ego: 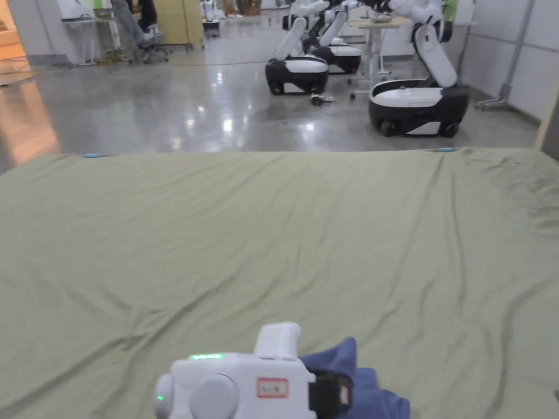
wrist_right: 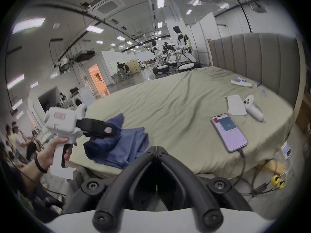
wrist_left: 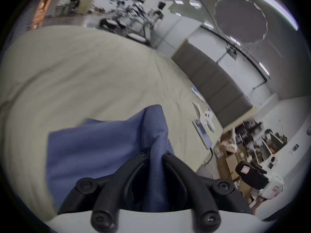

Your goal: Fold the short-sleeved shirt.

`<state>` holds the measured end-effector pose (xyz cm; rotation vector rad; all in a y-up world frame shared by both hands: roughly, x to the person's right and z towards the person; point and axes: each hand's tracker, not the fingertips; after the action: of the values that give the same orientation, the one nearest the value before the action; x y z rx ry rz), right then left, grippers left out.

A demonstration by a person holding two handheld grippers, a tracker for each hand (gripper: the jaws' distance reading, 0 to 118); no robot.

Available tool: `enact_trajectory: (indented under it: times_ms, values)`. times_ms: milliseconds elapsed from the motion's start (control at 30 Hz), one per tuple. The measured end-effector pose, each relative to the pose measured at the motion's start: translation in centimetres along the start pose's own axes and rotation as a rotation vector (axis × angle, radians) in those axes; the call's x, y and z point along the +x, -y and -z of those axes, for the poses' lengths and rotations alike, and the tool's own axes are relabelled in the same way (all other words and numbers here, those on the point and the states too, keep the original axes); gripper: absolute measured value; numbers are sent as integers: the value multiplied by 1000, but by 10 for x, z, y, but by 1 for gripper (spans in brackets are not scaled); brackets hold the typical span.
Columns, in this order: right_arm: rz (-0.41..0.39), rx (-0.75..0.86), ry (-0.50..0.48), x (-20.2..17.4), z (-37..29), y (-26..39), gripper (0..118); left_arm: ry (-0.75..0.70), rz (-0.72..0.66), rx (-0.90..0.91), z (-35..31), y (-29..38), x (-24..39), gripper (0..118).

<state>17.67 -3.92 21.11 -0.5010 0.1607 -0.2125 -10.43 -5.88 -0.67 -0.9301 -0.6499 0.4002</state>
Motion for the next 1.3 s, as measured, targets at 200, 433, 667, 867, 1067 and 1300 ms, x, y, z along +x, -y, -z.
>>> enact_trajectory:
  times_ms: [200, 433, 667, 867, 1067, 1300]
  values:
    - [-29, -52, 26, 13, 1, 14, 0, -52, 150, -22, 7, 0, 25, 58]
    - [58, -61, -29, 23, 22, 15, 0, 106, -48, 94, -26, -22, 2, 32]
    - [88, -78, -65, 12, 28, 17, 0, 29, 15, -136, 64, 34, -1, 0]
    - [43, -128, -118, 0, 48, 7, 0, 51, 22, 8, 13, 14, 10, 8]
    - [2, -238, -312, -33, 128, -37, 0, 29, 78, 230, -91, 7, -3, 75]
    - [-258, -642, -224, -70, 248, -25, 0, 21, -218, 237, -120, 29, -86, 75]
